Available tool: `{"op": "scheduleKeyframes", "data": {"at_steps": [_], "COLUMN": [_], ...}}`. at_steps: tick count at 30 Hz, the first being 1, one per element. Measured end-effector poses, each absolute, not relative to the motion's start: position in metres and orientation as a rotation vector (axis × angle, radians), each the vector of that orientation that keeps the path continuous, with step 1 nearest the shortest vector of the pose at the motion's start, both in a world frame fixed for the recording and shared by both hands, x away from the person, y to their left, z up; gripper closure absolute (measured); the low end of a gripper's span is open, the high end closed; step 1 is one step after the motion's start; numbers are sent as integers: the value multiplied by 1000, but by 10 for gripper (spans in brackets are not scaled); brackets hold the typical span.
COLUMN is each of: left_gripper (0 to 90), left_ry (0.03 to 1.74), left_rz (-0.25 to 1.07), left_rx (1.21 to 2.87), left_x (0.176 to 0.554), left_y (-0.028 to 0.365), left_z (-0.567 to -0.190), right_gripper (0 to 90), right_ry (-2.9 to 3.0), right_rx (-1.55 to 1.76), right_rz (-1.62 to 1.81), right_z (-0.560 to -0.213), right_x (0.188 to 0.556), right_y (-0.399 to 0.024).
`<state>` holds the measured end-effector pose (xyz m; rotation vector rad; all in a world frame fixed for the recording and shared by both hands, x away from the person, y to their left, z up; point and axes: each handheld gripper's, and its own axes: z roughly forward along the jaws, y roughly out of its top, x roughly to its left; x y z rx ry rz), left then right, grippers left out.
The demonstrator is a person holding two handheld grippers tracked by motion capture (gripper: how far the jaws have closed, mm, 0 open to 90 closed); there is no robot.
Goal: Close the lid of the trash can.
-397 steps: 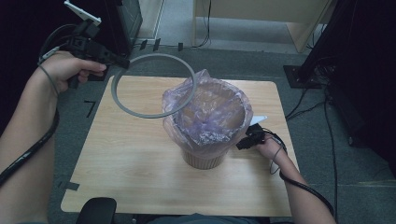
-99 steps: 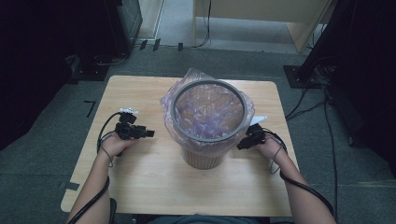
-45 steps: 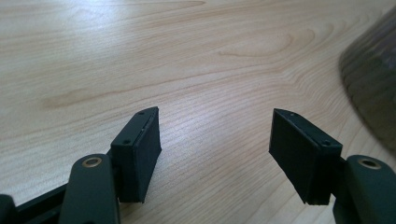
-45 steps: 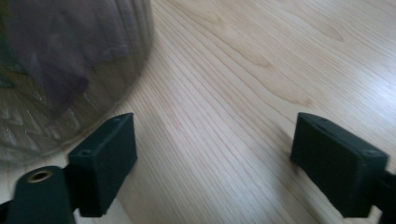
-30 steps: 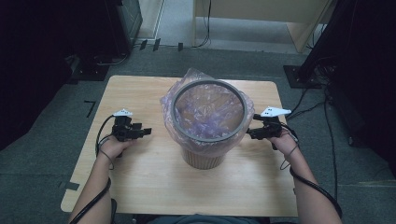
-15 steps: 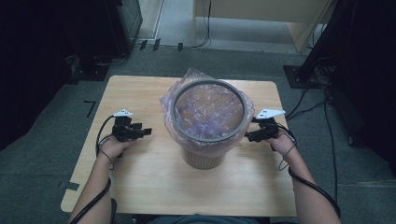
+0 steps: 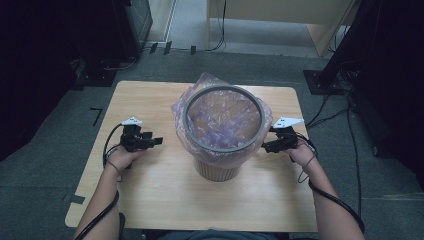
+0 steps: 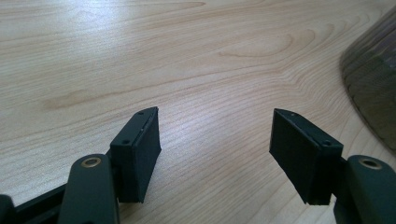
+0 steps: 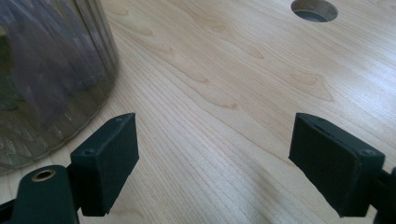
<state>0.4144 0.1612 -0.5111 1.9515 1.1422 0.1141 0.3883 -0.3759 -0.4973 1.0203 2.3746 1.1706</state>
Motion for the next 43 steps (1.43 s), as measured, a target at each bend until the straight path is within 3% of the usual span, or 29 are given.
{"op": "scheduleKeyframes", "data": {"at_steps": [6, 9, 19, 43], "left_gripper": [329, 329, 328, 324], "left_ry": [1184, 1257, 1076, 1148], "left_rz": [132, 77, 166, 167], "left_rx": [2011, 2025, 1987, 2045], "left_x": [416, 416, 404, 413], "left_y": [159, 156, 145, 154], "left_z": [-504, -495, -447, -497], "right_gripper": [157, 157, 156, 157], "right_ry": [2400, 2399, 2412, 2472], "right_rx": [1016, 1021, 1016, 991], "right_rz": [1147, 1151, 1142, 1105], "right_z": [-499, -499, -501, -508], "right_x": [388, 387, 388, 388], "right_y": [-374, -374, -374, -365]}}
